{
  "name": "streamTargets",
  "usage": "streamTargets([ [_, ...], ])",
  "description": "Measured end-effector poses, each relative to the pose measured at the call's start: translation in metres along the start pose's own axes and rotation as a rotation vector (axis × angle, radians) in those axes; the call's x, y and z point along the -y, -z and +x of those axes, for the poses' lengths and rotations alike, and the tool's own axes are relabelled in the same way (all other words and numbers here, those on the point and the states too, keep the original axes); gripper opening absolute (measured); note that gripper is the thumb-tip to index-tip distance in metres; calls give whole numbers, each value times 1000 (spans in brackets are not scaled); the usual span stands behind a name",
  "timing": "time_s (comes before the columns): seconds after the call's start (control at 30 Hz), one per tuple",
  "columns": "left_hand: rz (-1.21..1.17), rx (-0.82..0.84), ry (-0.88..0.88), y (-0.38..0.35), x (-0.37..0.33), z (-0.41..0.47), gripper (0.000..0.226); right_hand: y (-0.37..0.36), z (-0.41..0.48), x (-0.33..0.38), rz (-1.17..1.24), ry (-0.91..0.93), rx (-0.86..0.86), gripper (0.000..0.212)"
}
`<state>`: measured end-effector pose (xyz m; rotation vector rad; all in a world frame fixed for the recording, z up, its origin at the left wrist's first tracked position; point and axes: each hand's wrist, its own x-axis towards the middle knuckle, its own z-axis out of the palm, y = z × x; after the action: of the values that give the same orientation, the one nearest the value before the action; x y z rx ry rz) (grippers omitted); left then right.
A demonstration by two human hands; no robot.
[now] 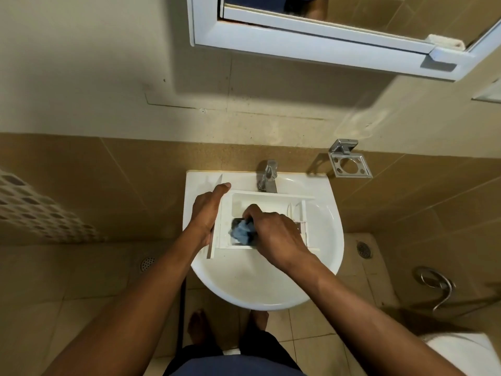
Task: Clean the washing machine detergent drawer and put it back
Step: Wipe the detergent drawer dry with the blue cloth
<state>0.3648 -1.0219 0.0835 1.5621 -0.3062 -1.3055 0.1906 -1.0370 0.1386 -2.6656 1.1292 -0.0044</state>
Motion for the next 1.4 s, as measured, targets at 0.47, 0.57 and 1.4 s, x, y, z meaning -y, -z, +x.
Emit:
streamTargets([
  [0.47,49,29,-13,-8,8,-14,58,-22,-24,-34,-128,156,-36,22],
  [0.57,60,27,-30,-8,4,-12,69,-17,-31,-49,-72,34,-62,18],
  [1.4,272,-64,-158,-18,9,-14,69,-34,-37,-67,-205,199,-24,37],
])
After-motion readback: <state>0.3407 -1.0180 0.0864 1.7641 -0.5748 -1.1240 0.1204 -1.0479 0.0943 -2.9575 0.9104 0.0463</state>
